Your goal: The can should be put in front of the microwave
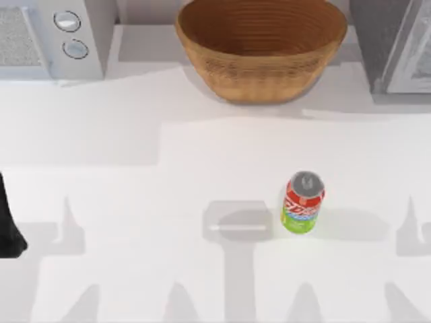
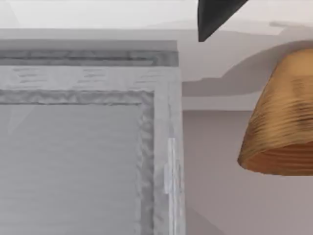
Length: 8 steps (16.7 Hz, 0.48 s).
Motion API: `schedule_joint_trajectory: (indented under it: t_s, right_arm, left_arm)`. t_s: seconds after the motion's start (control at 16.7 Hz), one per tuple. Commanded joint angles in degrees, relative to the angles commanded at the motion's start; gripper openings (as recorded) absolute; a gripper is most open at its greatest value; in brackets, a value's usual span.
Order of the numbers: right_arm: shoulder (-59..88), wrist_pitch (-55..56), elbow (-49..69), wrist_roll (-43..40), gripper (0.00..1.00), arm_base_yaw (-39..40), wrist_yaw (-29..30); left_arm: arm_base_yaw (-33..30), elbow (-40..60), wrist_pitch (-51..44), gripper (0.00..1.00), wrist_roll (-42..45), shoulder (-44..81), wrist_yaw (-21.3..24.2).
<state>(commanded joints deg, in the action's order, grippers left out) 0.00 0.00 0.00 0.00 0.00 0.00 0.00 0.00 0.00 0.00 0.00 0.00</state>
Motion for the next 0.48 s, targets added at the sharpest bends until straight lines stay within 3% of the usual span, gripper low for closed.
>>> schedule_joint_trajectory:
  t_s: [0.24, 0.48]
  right_arm:
    - [0.0, 0.0, 0.0, 0.0, 1.0, 0.0, 0.0]
    - [0.0, 0.0, 0.0, 0.0, 1.0, 0.0, 0.0]
  left_arm:
    - [-0.64, 1.45, -0.93, 1.0, -0.02, 1.52, 0.01]
    - [-4.23, 10.41, -6.4, 1.0, -0.18, 10.79, -0.1]
